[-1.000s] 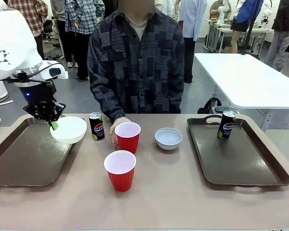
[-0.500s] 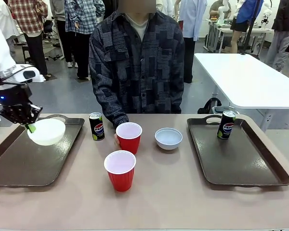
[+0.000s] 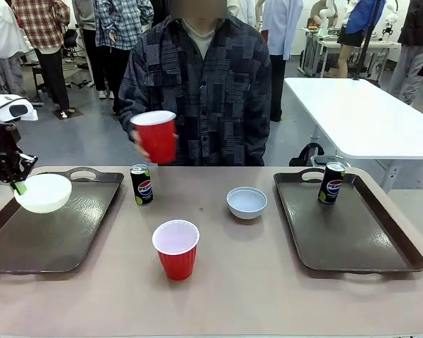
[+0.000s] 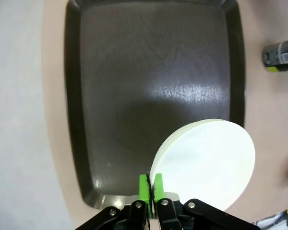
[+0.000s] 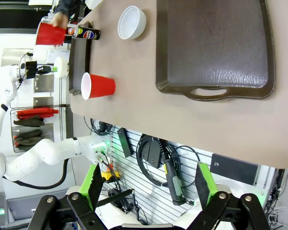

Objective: Prepare tableware on both trays.
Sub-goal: Pick up a Picnic Bowl from the table and place it on a Handle tray.

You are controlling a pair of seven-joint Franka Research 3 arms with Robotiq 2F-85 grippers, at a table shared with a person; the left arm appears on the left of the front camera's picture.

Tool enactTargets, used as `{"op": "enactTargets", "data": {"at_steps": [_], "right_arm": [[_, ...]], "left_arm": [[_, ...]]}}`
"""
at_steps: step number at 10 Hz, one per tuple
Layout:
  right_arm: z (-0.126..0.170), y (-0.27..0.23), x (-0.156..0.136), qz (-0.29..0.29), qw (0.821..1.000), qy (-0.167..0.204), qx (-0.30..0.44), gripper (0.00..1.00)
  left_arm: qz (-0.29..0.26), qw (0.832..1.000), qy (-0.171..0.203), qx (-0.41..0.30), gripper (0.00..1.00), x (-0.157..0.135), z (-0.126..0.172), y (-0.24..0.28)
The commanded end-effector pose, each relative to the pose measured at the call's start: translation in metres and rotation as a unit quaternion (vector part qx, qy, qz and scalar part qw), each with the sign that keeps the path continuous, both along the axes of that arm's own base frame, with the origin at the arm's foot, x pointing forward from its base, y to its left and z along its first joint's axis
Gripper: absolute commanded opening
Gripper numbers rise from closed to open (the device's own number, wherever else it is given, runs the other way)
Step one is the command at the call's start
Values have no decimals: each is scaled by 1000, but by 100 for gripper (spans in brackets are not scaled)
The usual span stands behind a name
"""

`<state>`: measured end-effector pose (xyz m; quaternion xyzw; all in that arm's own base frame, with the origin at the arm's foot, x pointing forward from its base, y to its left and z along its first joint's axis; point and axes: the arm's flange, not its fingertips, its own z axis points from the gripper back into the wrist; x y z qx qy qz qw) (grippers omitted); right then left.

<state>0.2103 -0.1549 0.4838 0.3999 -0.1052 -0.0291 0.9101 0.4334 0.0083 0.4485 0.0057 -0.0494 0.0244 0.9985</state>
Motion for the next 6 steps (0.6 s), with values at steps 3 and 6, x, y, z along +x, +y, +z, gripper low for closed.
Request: {"op": "enactTargets", "data": {"at_steps": [3, 6], "right_arm": [[-1, 0, 0, 3, 1000, -2, 4, 100], [-1, 0, 0, 3, 1000, -2, 4, 100]], "left_arm": [[-17, 1000, 1, -9, 0, -6, -22, 1], [-164, 986, 16, 1, 0, -128, -5, -34]]}}
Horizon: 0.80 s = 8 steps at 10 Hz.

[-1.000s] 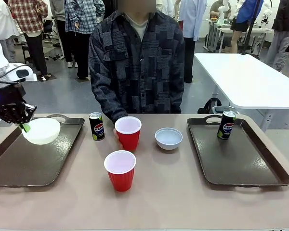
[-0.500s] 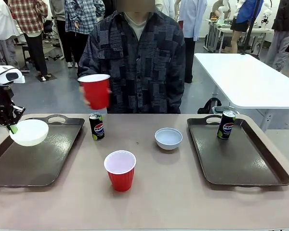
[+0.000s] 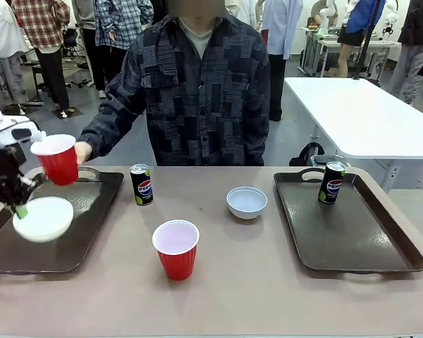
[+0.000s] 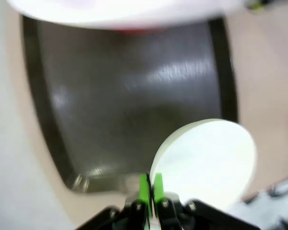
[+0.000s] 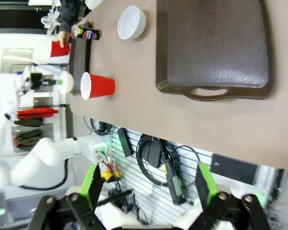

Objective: Prepare tableware on both trays.
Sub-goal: Pick up a Picnic Bowl from the table and place it on a Handle tray.

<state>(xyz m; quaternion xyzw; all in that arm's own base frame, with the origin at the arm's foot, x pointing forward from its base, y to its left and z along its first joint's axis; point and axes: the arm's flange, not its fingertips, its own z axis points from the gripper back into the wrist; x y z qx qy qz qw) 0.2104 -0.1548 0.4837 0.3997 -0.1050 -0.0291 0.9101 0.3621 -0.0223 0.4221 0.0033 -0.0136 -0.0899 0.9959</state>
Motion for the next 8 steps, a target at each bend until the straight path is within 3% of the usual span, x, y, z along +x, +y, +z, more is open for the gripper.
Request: {"op": "enactTargets", "data": {"at_steps": [1, 7, 8], "right_arm": [[-1, 0, 0, 3, 1000, -2, 5, 100], [-1, 0, 0, 3, 1000, -2, 5, 100], [-1, 0, 0, 3, 1000, -2, 5, 100]], "left_arm": [[-31, 999, -18, -4, 0, -56, 23, 4], [3, 1000, 2, -13, 0, -40, 9, 6], [29, 999, -6, -35, 0, -18, -3, 7]]}}
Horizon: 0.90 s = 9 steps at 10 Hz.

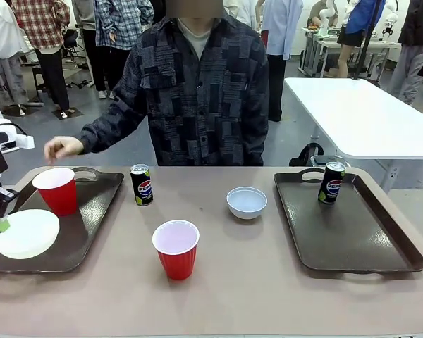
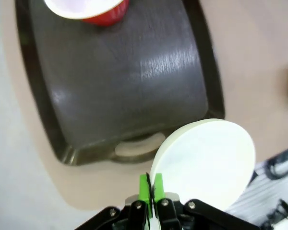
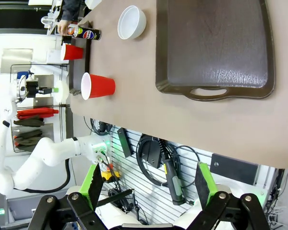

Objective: Prepare tableware on both trays.
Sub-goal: Pick up a Picnic Bowl from the table and place it on a Handle tray.

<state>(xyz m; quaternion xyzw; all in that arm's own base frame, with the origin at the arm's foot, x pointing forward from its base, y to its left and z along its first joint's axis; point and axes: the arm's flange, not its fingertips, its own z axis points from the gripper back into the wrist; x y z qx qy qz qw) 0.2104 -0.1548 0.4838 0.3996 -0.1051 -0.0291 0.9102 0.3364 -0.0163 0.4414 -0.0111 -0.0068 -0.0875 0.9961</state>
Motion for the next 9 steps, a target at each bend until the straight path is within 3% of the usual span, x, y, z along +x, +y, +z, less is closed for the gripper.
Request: {"op": "enactTargets", "data": {"at_steps": [1, 5, 7, 8, 9], "right_arm": [[-1, 0, 0, 3, 1000, -2, 5, 100], [-1, 0, 0, 3, 1000, -2, 5, 100], [-1, 0, 0, 3, 1000, -2, 5, 100], [-1, 0, 0, 3, 1000, -2, 5, 100], [-1, 0, 0, 3, 1000, -2, 5, 100]], "left_arm": [[49, 998, -6, -33, 0, 24, -43, 2], [100, 994, 6, -51, 0, 48, -92, 9], [99, 994, -2, -46, 0, 53, -90, 13], [101, 994, 0, -46, 60, 51, -92, 11], [100, 994, 1, -43, 64, 52, -90, 12]]}}
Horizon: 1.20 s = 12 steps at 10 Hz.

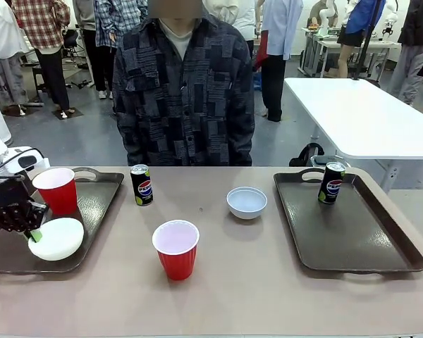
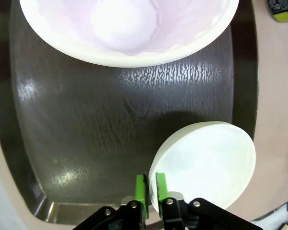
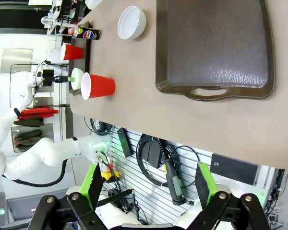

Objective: Prepare tableware on both trays.
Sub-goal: Pick up a Picnic Bowl from the table and place it on a Handle tray.

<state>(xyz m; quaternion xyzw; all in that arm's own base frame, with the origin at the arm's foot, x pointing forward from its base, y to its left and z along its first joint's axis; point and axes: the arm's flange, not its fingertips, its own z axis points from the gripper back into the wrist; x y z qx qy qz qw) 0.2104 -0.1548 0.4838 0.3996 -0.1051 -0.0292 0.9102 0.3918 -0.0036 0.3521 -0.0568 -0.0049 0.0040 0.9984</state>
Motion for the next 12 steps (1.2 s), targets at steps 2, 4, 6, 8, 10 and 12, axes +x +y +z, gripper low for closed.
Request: {"op": "enactTargets", "data": {"at_steps": [2, 4, 6, 8, 10, 12], "right_arm": [[-1, 0, 0, 3, 1000, -2, 5, 100], [-1, 0, 0, 3, 1000, -2, 5, 100], [-1, 0, 0, 3, 1000, -2, 5, 100], [-1, 0, 0, 3, 1000, -2, 5, 100], [-1, 0, 0, 3, 1000, -2, 5, 100], [-1, 0, 0, 3, 1000, -2, 5, 100]], "left_arm": [[5, 1000, -1, 8, 100, -4, 4, 1], [-3, 1000, 3, 11, 45, -7, 13, 2], [-16, 1000, 4, 13, 65, -12, 24, -2], [-47, 999, 2, 18, 74, -21, 55, -7], [-58, 998, 4, 25, 74, -28, 78, -10], [-55, 998, 13, 23, 74, -28, 84, -7]]}}
